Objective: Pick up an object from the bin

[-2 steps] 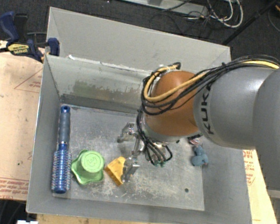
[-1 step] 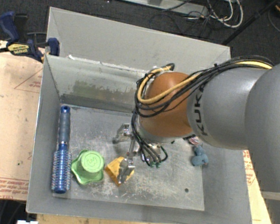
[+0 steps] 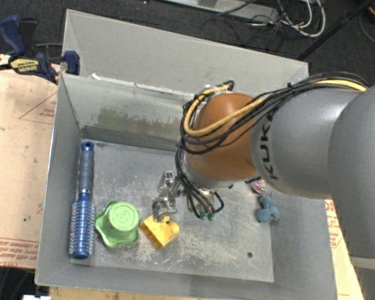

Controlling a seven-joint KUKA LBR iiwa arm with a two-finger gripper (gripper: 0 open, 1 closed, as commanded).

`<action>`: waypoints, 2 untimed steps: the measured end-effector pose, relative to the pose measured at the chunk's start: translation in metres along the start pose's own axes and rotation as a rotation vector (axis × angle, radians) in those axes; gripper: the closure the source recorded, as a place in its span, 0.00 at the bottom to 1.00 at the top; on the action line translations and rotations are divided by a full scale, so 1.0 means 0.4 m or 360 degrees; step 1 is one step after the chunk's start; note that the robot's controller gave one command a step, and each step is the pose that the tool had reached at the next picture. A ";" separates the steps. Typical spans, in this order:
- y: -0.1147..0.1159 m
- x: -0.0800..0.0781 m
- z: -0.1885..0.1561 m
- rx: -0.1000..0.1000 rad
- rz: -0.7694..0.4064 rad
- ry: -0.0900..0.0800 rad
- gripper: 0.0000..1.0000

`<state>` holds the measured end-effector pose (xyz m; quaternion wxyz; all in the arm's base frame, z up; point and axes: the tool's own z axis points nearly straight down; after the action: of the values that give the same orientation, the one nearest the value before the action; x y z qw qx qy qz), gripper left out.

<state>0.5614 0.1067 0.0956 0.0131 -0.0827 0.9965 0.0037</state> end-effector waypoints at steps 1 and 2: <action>0.000 0.000 0.000 0.0000 0.0000 0.0000 0.00; 0.041 0.149 -0.055 -0.0002 -0.0578 0.0044 0.00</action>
Offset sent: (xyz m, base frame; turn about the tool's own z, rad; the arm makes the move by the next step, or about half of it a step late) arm 0.0000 0.0000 0.0000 0.0000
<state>0.4995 0.1128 0.1161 -0.0002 -0.2612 0.9653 0.0007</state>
